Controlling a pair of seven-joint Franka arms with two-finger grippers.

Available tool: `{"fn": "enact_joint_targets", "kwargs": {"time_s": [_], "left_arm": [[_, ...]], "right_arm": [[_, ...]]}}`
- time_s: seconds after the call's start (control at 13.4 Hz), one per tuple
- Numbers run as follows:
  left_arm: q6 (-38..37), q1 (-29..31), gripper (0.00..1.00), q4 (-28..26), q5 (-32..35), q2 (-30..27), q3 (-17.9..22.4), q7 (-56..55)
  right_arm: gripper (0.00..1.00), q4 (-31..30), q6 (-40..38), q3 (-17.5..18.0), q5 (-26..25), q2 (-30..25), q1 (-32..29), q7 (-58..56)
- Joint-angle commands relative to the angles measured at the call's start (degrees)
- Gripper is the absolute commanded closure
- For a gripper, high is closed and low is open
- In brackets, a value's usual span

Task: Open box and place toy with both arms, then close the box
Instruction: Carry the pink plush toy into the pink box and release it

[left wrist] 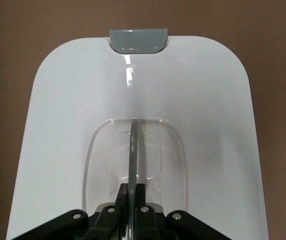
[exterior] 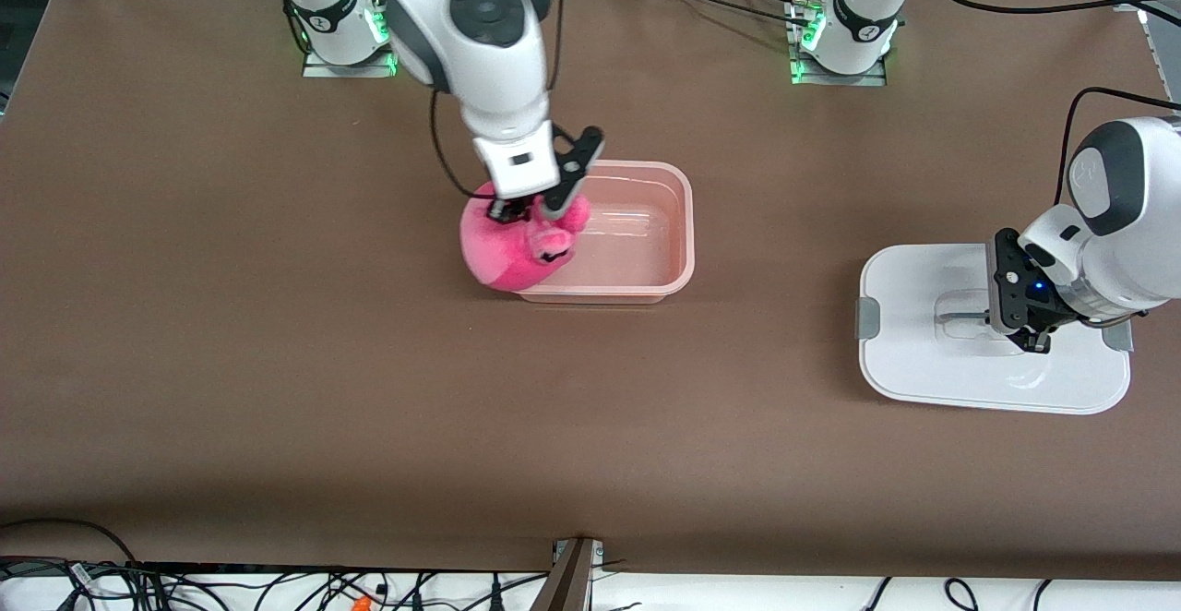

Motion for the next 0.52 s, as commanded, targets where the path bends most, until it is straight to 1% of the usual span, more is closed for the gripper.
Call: {"fn": "enact_joint_targets", "kwargs": {"time_s": [0.0,0.22,0.37,0.45], "left_arm": [[0.20,-0.13,1.00,0.41,1.15,-0.15,0.16,1.74],[0.20,-0.13,1.00,0.41,1.15,-0.07,0.16,1.65],[0.20,-0.13,1.00,0.41,1.15,-0.07,0.16,1.65],[0.20,-0.13,1.00,0.41,1.15,-0.07,0.16,1.65]], "right_arm": [[1.00,8.15,-3.57,-0.90,-2.30,6.63,3.62,-4.38],[1.00,8.33,-3.66,-0.99,-2.83,7.96,6.53,-4.21],[1.00,8.24,-4.01,-0.90,-3.27,8.66,6.63,-4.56],[1.00,8.24,-4.01,-0.90,-4.32,9.45,6.89,-4.56]]}}
